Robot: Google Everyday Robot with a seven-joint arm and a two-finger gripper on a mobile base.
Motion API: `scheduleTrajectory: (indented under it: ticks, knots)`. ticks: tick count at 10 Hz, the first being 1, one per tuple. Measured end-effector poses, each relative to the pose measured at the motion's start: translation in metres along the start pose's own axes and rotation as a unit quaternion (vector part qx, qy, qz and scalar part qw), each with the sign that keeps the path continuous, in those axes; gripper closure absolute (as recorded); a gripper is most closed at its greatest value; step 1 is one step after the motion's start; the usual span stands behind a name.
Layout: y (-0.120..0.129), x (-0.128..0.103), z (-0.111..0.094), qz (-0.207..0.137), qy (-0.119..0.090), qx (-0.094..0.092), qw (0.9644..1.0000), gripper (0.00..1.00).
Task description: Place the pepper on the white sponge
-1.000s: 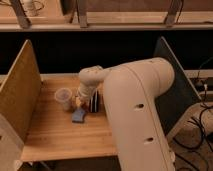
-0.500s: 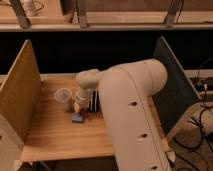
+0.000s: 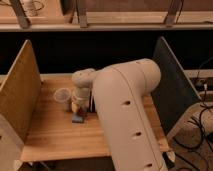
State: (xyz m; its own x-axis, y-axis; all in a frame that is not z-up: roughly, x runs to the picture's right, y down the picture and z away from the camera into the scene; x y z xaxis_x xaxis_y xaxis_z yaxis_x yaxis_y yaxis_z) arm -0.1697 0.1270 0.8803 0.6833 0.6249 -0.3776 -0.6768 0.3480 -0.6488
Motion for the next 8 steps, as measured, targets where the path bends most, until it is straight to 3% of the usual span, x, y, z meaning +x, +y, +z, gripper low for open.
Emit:
scheduleTrajectory:
  ticks: [2, 8]
  knots:
    - [0.0018, -0.0001, -0.0012, -0.004, 0.006, 0.003, 1.0, 0.3]
    - [-0.0041, 0.0005, -0.0032, 0.004, 0.015, 0.005, 0.9999, 0.3]
